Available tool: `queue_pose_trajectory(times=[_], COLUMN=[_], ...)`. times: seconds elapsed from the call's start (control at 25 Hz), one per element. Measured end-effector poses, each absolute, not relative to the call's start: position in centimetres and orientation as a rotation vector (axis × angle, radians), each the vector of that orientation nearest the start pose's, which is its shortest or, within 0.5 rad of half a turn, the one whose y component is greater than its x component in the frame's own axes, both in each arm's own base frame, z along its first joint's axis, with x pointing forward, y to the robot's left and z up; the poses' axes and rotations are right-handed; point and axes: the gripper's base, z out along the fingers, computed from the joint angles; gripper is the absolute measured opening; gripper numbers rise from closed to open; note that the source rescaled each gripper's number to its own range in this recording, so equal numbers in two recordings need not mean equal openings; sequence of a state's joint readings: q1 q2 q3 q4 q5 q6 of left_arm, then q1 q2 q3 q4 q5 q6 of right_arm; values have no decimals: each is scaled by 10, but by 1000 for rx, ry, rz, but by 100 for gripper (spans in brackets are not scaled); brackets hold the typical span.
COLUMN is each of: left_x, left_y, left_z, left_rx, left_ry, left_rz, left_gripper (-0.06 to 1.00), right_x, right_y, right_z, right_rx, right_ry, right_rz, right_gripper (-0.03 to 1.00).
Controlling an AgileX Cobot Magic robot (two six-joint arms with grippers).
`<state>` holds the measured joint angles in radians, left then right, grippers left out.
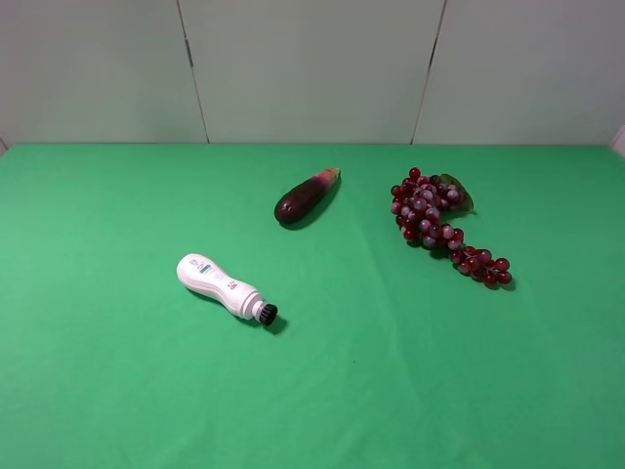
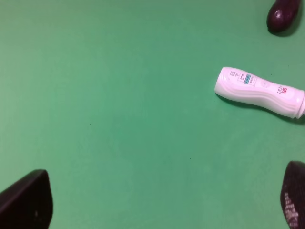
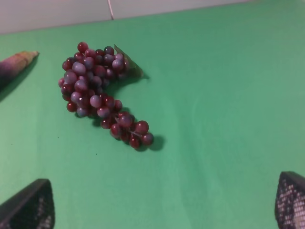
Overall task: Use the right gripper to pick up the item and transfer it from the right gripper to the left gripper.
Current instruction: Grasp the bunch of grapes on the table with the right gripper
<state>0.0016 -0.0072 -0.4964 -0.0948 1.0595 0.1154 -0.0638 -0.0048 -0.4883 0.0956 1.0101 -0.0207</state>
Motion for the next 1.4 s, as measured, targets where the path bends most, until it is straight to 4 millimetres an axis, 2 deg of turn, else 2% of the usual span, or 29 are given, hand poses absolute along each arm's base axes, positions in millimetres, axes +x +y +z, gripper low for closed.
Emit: queue_pose_trajectory(times=[1.4], left_x=[-6], left_y=[-8], left_z=[277], left_rx=[120], left_ry=[2033], left_rz=[-40], left_gripper=[100], right_x=[-2], right_y=[8], right_z=[278], right_rx=[42], right_ry=[1998], right_rz=[59], right_gripper=[100])
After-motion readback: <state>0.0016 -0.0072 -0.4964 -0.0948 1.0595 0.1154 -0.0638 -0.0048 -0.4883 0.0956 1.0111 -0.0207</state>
